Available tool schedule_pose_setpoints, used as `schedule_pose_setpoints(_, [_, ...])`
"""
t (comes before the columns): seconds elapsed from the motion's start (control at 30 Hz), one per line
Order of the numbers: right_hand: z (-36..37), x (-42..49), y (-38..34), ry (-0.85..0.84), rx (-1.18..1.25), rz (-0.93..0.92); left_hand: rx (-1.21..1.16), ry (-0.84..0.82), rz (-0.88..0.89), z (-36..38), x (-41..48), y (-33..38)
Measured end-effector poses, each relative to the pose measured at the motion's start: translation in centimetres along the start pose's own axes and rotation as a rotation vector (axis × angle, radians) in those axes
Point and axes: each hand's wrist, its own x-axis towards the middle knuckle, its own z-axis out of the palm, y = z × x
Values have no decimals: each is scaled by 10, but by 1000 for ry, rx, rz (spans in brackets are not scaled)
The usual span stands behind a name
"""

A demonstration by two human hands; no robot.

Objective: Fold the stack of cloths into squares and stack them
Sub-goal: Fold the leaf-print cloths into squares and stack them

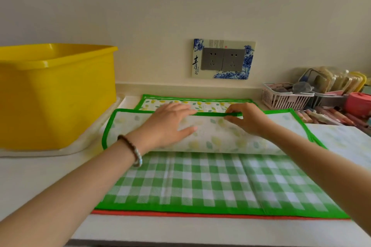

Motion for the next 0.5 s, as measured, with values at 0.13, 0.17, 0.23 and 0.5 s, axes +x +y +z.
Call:
schedule_pose_setpoints(0.13, [25,13,15,12,68,73,-62,-177,-30,27,3,-1])
schedule_pose_setpoints(0.17, [31,16,19,11,78,86,-63,-199,-36,33,4,-2])
schedule_pose_setpoints(0.23, [40,19,23,10,82,100,-65,-239,-54,43,6,-6])
schedule_pose_setpoints(0.5, [57,22,-4,56,29,59,-80,-266,-107,69,15,-20])
